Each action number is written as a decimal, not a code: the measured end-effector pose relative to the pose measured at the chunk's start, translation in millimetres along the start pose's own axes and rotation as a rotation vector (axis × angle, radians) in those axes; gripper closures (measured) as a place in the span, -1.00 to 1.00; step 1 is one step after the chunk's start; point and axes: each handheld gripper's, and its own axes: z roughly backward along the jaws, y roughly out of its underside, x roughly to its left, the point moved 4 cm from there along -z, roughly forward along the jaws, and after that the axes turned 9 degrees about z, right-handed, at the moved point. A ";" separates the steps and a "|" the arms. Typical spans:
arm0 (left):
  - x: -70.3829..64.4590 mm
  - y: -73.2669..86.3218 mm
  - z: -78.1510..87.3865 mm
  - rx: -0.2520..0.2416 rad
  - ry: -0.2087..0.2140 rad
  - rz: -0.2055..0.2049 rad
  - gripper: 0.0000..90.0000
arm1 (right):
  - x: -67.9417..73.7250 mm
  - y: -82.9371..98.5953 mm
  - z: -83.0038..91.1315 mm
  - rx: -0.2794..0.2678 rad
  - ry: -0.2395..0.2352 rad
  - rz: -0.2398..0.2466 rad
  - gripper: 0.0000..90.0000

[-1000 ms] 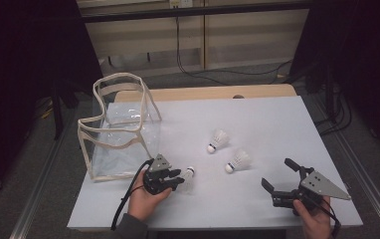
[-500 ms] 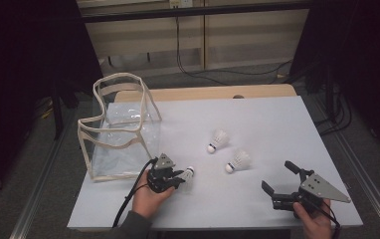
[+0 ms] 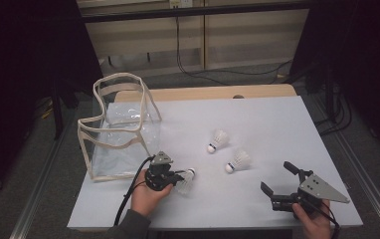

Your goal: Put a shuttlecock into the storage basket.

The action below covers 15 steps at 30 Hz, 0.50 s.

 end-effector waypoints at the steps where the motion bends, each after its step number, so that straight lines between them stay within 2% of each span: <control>1: -1.2 0.0 0.5 -0.004 0.002 0.002 0.97 | 0.0 0.1 0.2 0.000 0.001 -0.003 -1.00; 4: -3.6 -2.0 2.0 -0.015 0.009 0.004 0.98 | 0.9 0.2 0.4 0.004 0.000 0.000 -1.00; 15: -6.5 -3.5 2.8 -0.007 0.030 0.008 0.98 | -0.5 0.0 1.7 0.000 -0.001 -0.010 -1.00</control>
